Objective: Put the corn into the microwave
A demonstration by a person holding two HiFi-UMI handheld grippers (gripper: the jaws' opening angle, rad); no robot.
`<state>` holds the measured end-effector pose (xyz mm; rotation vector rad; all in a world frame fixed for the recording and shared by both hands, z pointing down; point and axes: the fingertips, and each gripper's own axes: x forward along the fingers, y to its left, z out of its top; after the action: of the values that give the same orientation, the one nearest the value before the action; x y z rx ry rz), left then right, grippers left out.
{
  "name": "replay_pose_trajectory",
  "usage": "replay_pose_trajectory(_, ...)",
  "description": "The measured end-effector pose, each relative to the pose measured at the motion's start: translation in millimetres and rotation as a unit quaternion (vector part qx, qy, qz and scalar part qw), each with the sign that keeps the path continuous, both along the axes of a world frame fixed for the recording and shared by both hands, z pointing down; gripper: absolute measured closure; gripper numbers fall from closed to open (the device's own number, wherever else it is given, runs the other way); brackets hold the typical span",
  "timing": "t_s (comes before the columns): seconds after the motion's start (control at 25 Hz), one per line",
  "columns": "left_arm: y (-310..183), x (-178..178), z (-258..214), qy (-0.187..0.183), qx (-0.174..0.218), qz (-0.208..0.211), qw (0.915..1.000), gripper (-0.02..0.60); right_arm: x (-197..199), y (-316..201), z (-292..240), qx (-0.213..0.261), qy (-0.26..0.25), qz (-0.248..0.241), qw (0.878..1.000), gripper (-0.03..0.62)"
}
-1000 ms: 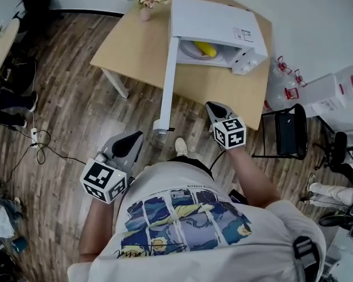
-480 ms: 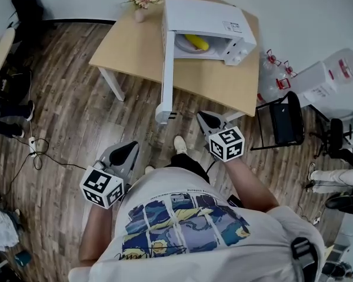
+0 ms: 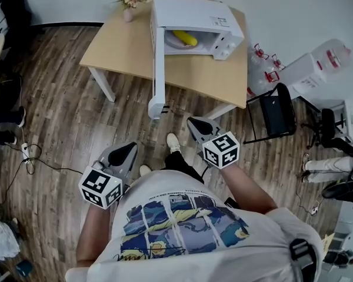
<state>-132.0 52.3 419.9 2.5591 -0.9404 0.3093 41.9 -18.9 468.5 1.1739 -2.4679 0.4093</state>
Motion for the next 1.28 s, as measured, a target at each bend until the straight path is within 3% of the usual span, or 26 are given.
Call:
replay_pose_trajectory(0.44, 10, -1, 3, 0.002, -0.003, 0.017, 0.9998, 0.572, -19, 22, -14, 0.006, -0.001, -0.029, 1.0, 0.585)
replay_pose_trajectory(1.28, 14, -21, 12, 0.002, -0.012, -0.012, 0.9999, 0.572, -47, 27, -22, 0.01, 0.0, -0.067, 0.998, 0.585)
